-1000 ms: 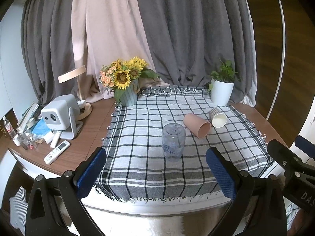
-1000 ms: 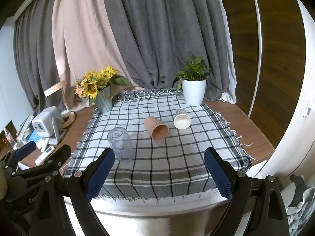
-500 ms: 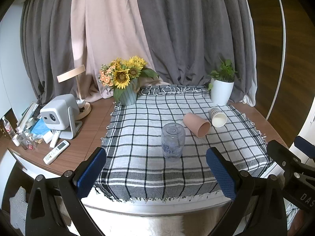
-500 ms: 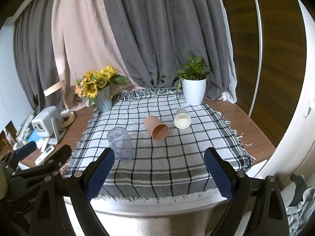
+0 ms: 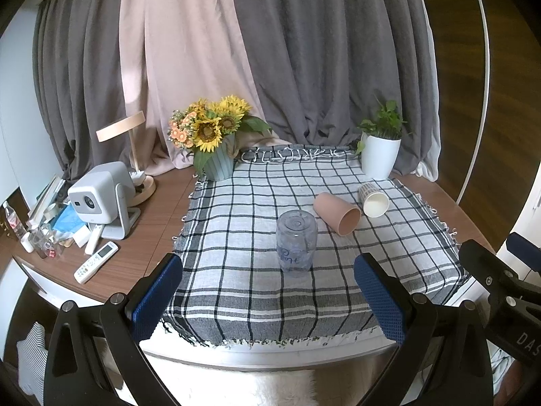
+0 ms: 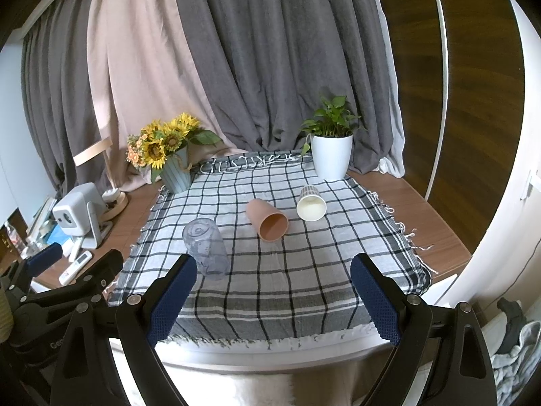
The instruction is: Flip cup upside down
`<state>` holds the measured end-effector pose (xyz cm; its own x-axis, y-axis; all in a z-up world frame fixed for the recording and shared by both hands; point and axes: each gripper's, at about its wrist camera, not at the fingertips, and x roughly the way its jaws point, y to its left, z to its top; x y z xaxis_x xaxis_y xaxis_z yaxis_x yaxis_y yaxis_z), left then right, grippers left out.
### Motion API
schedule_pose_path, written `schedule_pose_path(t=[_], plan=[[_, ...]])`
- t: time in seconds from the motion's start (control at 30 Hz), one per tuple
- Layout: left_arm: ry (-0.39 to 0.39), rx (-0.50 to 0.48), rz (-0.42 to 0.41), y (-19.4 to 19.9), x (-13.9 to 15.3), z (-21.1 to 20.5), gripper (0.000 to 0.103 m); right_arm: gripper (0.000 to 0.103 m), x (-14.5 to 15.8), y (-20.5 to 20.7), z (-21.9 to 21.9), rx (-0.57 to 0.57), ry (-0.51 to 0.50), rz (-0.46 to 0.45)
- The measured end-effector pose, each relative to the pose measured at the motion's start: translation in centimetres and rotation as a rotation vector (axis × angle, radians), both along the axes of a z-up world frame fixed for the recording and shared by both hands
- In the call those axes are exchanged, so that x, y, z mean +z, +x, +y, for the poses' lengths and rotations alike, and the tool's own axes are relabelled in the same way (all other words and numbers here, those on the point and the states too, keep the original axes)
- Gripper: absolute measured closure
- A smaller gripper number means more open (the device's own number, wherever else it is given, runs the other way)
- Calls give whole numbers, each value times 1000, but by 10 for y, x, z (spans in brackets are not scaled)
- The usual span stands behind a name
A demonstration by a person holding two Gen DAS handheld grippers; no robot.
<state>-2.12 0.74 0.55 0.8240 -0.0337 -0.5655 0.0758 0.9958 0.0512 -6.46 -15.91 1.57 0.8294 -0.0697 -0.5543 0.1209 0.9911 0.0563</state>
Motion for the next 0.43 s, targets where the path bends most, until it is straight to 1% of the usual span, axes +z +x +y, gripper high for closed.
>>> schedule_pose_path(t=[0.43], plan=[[-1,-9,0,1,-6,-6,0,10,-1,0,1,1,-1,-1]])
